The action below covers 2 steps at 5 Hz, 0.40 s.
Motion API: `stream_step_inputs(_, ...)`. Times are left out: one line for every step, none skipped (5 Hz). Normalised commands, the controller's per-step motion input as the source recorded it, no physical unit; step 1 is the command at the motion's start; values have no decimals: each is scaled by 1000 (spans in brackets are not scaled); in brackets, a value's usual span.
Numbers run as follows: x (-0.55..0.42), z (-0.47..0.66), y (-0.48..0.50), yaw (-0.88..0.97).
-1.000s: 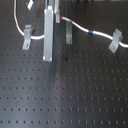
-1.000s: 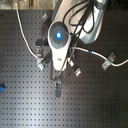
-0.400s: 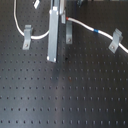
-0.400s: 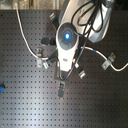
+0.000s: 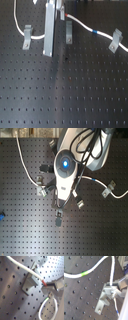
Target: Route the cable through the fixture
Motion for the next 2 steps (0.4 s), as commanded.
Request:
stream_step_inputs(51,118,249,0)
stream_step_inputs(49,51,241,120)
